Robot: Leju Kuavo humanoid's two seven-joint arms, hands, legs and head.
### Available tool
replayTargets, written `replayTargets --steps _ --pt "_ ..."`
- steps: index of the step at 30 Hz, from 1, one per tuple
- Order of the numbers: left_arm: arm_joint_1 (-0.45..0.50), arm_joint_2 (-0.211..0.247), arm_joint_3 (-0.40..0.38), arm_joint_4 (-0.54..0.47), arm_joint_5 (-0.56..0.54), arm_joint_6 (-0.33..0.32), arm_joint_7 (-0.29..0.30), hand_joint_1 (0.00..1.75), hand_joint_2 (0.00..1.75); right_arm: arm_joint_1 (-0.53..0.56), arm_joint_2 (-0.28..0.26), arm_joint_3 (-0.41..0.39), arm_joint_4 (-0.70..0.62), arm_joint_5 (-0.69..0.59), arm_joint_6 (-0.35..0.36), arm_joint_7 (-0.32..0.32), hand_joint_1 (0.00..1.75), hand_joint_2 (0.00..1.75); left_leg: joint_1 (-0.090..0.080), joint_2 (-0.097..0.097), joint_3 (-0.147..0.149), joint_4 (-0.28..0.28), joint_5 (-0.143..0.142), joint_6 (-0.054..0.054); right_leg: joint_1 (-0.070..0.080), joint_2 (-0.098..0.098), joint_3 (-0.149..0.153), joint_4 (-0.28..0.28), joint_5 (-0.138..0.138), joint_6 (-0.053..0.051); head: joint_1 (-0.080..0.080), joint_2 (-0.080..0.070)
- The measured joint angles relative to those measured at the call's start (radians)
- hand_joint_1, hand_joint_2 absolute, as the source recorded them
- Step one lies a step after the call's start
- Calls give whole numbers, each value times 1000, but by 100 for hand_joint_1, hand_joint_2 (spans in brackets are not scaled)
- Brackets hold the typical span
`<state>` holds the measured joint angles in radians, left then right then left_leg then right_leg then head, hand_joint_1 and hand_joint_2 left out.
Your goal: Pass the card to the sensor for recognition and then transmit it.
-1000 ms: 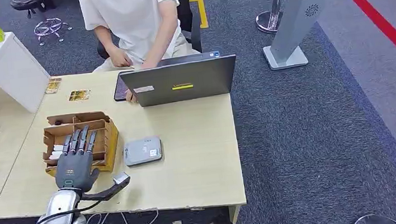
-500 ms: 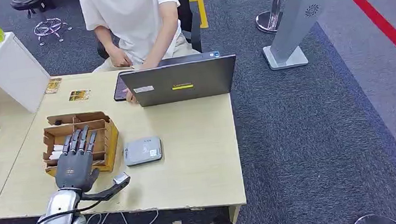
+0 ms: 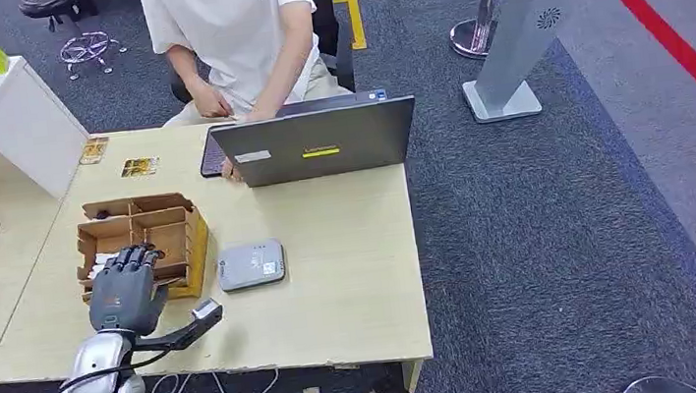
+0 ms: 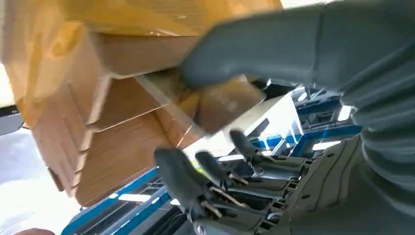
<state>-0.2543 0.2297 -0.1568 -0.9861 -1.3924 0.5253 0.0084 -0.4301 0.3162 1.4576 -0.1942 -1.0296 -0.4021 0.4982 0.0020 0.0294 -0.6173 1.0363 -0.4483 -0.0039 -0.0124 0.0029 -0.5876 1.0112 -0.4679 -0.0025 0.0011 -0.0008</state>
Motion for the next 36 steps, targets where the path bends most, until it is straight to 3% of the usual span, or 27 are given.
replayTargets --steps 19,26,36 --pt "-1 4 2 -8 12 -4 -12 175 175 0 0 -2 2 0 1 0 0 0 0 0 0 0 0 0 0 0 0 0 0 0 0 0" --pt "-3 -2 2 -9 21 55 -33 175 175 0 0 -2 2 2 1 2 0 0 0 0 0 0 0 0 0 0 0 0 0 0 0 0" --pt "37 -10 2 -105 39 117 -70 175 175 0 0 -2 2 0 -4 -5 0 0 0 1 0 0 0 0 0 0 0 0 0 0 0 0"
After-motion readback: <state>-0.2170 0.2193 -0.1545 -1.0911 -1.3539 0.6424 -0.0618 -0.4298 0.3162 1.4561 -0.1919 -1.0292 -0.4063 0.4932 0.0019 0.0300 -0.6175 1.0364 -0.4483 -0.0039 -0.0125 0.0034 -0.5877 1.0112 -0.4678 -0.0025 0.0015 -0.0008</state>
